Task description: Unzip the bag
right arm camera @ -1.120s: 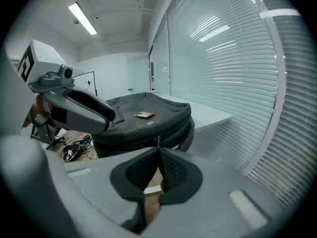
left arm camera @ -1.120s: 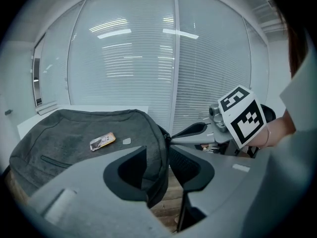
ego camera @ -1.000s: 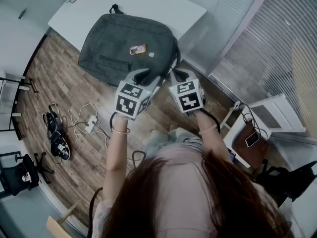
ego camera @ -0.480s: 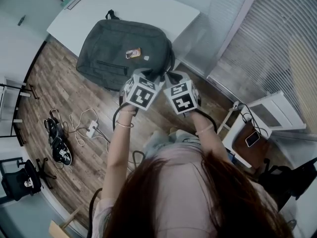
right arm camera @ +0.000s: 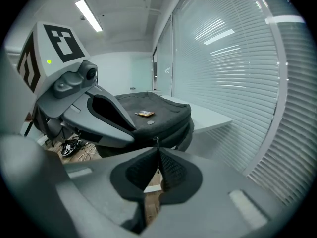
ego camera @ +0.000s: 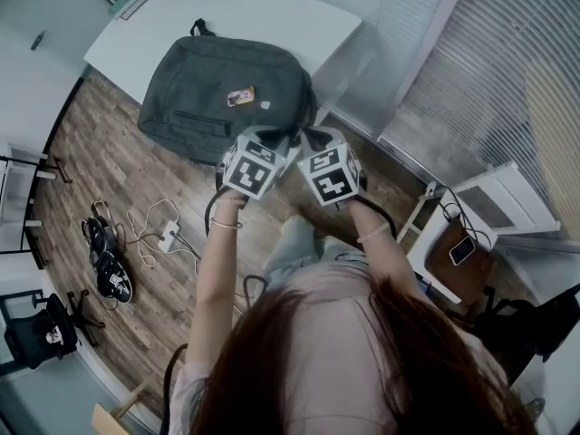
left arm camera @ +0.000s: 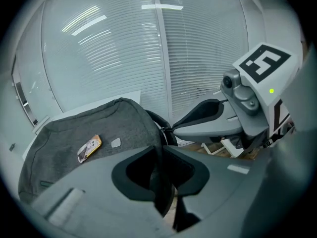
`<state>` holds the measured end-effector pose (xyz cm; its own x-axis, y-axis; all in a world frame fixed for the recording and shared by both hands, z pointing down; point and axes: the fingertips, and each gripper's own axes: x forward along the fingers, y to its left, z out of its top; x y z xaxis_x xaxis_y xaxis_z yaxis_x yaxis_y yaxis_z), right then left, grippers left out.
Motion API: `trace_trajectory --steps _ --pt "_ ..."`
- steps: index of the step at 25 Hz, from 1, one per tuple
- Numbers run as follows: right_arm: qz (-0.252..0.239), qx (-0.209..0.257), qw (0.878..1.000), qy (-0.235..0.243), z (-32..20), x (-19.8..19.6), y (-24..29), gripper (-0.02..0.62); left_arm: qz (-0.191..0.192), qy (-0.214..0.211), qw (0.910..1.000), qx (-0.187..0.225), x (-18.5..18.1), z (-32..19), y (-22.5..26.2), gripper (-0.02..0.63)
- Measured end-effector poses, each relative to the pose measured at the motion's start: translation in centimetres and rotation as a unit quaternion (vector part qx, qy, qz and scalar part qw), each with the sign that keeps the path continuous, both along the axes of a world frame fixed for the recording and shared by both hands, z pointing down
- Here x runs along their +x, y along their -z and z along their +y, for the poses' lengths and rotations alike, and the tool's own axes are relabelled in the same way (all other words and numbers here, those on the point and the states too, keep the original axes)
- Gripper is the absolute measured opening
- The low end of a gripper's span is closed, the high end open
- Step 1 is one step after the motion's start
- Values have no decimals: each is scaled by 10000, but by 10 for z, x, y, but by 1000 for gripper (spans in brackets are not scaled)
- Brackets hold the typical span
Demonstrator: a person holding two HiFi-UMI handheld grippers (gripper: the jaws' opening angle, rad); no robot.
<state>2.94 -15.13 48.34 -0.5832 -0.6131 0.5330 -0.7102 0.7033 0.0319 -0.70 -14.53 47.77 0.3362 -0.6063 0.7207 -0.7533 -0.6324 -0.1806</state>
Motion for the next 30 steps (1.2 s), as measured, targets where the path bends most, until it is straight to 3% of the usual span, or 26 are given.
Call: trace_trajectory --steps 19,30 --pt "203 142 9994 -231 -28 5 2 14 853 -99 9955 -404 -4 1 -4 58" --pt "158 143 9994 -286 -51 10 2 14 1035 -142 9930 -543 -5 0 -8 58"
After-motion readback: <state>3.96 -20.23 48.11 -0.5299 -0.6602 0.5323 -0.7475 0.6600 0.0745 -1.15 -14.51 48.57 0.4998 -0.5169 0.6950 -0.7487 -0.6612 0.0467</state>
